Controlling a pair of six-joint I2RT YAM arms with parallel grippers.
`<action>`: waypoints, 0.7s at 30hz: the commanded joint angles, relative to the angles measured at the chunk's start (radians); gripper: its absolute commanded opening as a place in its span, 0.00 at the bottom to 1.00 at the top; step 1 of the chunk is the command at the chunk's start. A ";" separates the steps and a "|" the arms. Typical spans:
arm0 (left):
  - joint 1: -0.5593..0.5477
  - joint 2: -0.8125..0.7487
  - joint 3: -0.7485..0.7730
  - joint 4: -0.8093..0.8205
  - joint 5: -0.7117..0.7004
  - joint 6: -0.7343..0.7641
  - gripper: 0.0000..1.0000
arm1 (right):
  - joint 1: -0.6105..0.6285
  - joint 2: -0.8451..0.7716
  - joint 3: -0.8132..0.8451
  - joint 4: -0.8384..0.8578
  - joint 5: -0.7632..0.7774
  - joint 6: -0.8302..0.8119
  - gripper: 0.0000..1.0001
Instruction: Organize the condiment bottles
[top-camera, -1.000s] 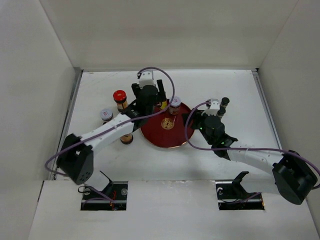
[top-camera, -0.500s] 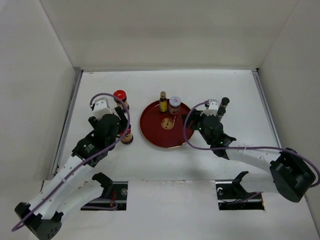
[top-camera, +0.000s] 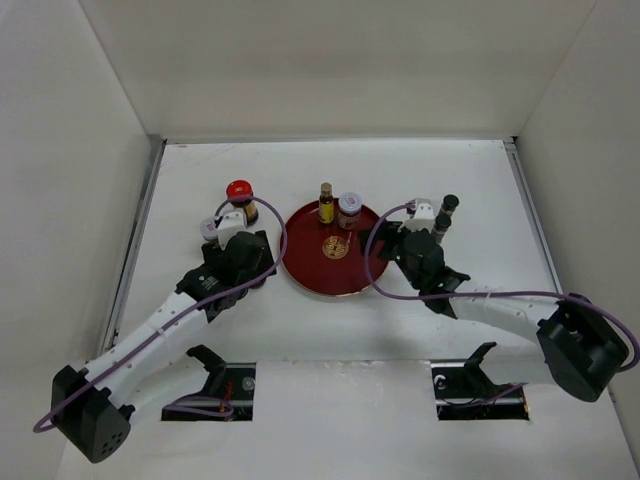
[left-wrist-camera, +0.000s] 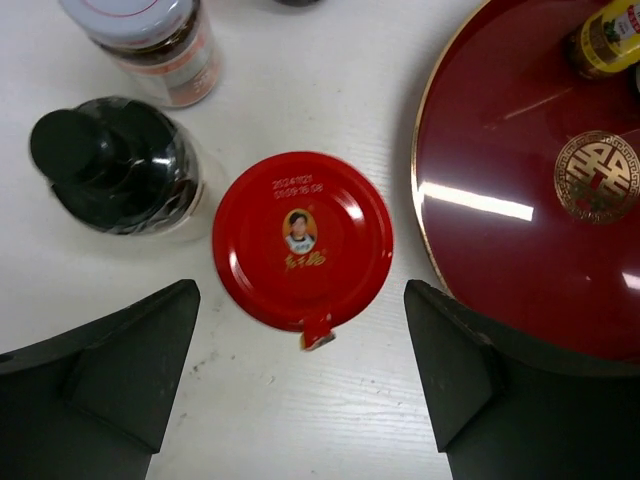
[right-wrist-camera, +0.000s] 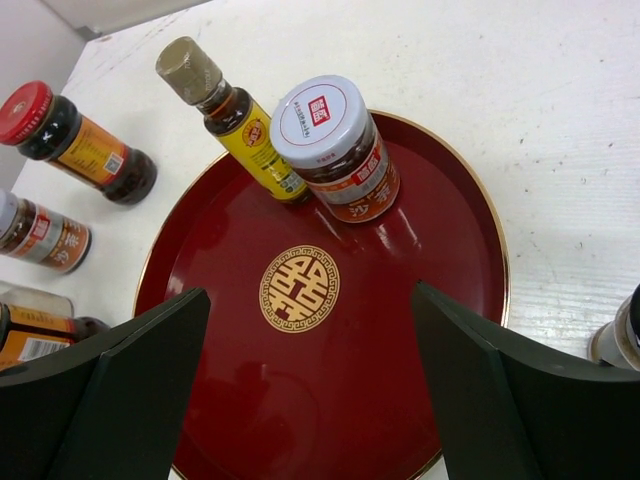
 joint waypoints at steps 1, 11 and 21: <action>-0.004 0.043 0.005 0.104 0.002 0.037 0.84 | 0.009 0.007 0.046 0.044 -0.010 -0.009 0.89; 0.018 0.139 -0.009 0.179 -0.019 0.043 0.76 | 0.012 0.010 0.042 0.045 -0.010 -0.009 0.90; 0.013 0.182 -0.030 0.232 -0.065 0.055 0.67 | 0.012 0.023 0.044 0.047 -0.010 -0.006 0.89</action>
